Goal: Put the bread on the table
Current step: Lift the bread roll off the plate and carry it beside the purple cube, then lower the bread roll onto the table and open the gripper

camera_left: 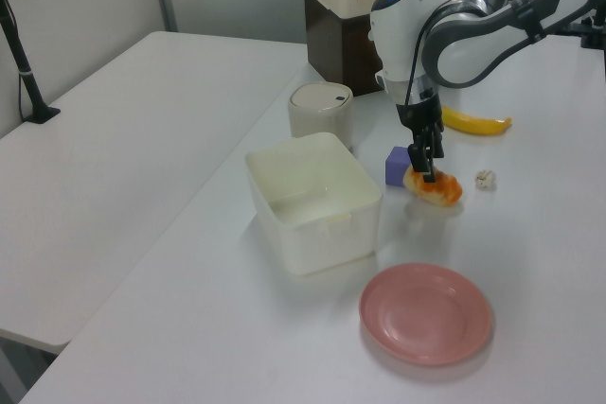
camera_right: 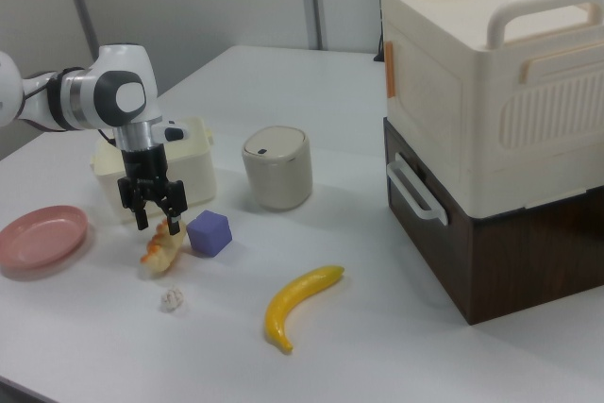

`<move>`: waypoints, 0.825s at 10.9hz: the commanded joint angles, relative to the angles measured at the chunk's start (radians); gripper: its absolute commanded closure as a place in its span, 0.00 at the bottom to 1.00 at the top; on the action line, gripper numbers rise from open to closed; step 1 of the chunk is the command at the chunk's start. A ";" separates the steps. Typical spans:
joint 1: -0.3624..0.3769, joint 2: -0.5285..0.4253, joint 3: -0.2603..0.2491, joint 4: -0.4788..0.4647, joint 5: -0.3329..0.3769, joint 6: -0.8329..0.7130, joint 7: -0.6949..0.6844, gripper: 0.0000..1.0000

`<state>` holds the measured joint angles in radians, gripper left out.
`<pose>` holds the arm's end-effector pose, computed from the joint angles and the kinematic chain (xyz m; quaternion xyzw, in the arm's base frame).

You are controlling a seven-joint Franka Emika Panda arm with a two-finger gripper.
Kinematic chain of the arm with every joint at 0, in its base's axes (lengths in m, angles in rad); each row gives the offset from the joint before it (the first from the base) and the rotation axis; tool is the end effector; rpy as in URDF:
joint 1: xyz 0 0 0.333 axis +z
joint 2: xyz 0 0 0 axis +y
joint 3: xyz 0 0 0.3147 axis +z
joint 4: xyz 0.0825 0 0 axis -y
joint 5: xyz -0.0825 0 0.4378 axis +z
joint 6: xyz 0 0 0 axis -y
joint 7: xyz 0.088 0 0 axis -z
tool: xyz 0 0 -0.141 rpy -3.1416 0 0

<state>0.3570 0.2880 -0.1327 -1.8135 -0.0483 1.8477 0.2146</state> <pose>0.6225 0.1389 0.3042 0.9911 0.0146 -0.1134 0.0675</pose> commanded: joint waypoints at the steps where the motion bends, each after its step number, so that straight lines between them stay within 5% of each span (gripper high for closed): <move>1: 0.017 -0.050 -0.042 0.002 -0.018 -0.018 -0.017 0.00; 4: -0.007 -0.150 -0.082 0.057 -0.012 -0.086 -0.107 0.00; 9: -0.147 -0.225 -0.050 0.141 -0.004 -0.136 -0.130 0.00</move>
<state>0.2586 0.0704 -0.2091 -1.6909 -0.0502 1.7184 0.1053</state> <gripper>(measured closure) 0.000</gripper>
